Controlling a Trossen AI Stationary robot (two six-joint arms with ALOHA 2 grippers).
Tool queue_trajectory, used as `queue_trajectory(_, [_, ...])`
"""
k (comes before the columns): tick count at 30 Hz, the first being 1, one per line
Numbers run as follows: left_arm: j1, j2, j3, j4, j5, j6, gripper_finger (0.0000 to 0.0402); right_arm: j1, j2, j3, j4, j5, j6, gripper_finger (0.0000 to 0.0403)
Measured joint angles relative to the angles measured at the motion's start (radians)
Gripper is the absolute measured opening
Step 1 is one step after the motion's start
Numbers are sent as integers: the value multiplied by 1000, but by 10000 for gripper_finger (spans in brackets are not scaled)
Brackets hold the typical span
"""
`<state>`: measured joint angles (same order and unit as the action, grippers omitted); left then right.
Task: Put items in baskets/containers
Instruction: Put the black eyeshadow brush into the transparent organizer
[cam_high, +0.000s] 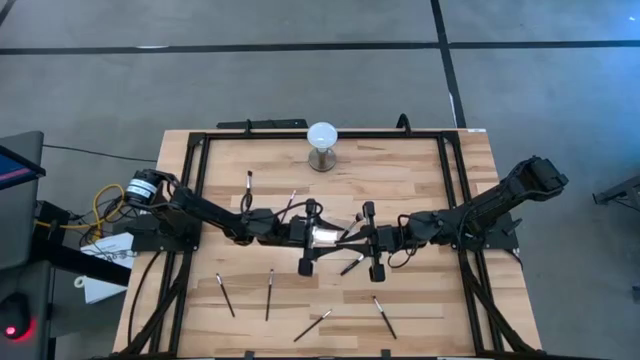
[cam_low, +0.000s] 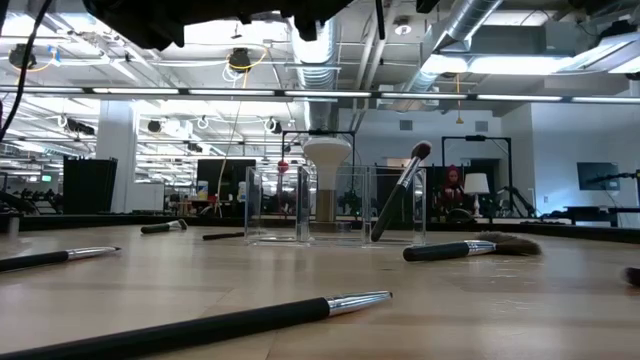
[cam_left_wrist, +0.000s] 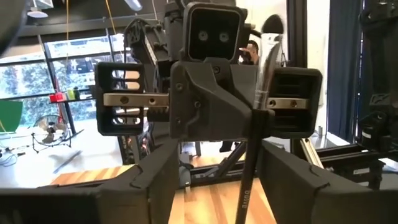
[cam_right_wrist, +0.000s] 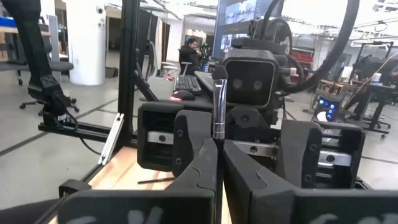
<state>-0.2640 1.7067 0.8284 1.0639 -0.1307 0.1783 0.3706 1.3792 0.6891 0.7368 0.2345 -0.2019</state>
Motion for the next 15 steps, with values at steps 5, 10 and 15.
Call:
queue_trajectory(5, [-1, 3, 0, -12, -18, -3, 165, -8, 0, 0, -6, 1, 3, 2])
queue_trajectory(10, [1, 3, 0, -25, -22, -3, 114, -15, 0, 0, -28, 4, 23, 2])
queue_trajectory(15, [3, 2, -1, -50, -36, -2, 31, -18, 0, 0, -39, 12, 59, 18])
